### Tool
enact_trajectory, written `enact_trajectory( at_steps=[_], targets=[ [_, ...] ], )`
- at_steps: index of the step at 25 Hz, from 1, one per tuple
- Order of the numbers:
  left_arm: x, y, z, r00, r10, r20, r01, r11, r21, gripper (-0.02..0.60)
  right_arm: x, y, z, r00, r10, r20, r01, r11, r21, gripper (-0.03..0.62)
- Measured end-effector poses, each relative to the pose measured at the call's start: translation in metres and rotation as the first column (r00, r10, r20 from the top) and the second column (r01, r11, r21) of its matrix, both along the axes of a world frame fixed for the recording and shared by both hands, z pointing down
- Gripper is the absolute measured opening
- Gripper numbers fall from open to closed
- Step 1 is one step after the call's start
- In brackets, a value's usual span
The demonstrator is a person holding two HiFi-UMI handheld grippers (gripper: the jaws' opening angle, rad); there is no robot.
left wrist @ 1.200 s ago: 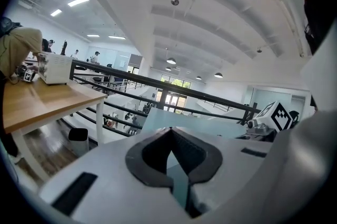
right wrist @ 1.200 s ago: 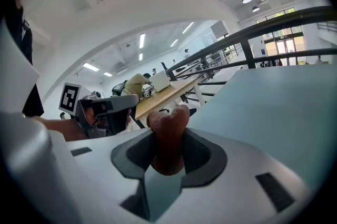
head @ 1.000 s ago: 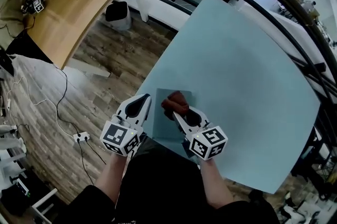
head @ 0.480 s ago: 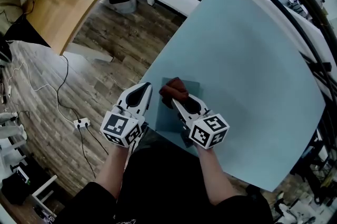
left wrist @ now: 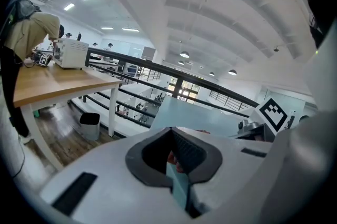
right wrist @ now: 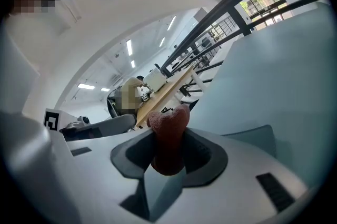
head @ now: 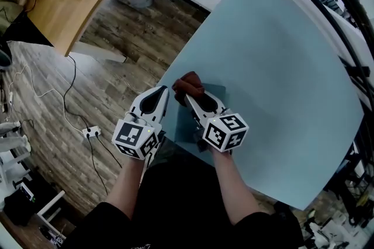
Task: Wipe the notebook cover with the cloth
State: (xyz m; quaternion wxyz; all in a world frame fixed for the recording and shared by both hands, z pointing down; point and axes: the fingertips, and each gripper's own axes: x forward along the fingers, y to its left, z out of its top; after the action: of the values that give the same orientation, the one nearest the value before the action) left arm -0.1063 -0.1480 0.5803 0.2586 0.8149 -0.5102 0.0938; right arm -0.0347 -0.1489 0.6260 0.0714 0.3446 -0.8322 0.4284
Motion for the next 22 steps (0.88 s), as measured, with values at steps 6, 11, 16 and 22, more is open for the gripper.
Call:
enact_trajectory(
  at_steps=[6, 11, 16, 22],
  targets=[
    [-0.002, 0.0, 0.004, 1.0, -0.002, -0.008, 0.002, 1.0, -0.007, 0.008, -0.006, -0.001, 0.013, 0.999, 0.0, -0.032, 0.0, 1.0, -0.016, 0.132],
    [-0.003, -0.004, 0.01, 1.0, 0.002, -0.012, -0.002, 1.0, -0.011, 0.008, 0.0, -0.005, 0.02, 0.997, 0.027, -0.07, -0.029, 0.999, -0.022, 0.132],
    [0.002, -0.003, 0.011, 1.0, 0.018, -0.017, -0.018, 1.0, -0.015, 0.008, 0.011, -0.006, 0.022, 0.994, 0.054, -0.097, -0.057, 0.998, -0.026, 0.132],
    [0.015, -0.005, 0.011, 0.999, 0.047, -0.016, -0.048, 0.999, -0.014, 0.008, 0.039, -0.005, 0.024, 0.985, 0.099, -0.139, -0.105, 0.994, -0.042, 0.132]
  ],
)
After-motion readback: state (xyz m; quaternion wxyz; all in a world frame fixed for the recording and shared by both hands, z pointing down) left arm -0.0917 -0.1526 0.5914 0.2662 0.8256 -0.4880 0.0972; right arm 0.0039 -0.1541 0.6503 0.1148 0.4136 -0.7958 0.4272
